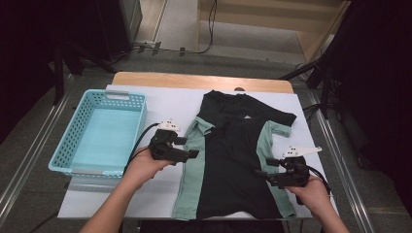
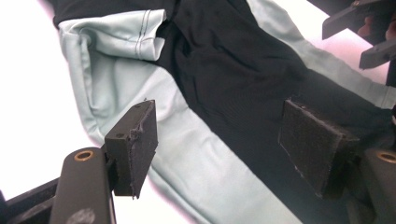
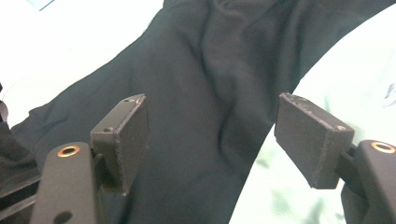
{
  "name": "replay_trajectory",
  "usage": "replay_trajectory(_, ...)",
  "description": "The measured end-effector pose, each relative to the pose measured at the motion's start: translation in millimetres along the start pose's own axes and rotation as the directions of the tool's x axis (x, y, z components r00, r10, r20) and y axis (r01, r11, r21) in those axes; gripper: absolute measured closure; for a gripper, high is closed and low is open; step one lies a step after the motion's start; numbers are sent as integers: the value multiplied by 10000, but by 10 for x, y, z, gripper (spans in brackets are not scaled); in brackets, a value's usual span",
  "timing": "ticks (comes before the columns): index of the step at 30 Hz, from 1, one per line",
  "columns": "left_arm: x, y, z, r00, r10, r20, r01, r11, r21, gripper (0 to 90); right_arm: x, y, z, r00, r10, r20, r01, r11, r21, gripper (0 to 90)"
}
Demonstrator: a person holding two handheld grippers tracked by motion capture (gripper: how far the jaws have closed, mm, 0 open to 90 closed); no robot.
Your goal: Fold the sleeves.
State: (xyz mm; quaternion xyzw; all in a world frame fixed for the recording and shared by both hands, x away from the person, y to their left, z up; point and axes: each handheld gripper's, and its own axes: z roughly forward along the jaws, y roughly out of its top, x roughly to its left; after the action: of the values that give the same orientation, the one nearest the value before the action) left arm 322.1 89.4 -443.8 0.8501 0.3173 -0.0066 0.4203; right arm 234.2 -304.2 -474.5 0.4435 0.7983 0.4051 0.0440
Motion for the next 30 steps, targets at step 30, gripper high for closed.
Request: replay_trajectory(30,-76,-381,-275,9988,-206,-443,220,9993,298,295,-128,64,-47,9996,163,251,-161,9998,-118,247)
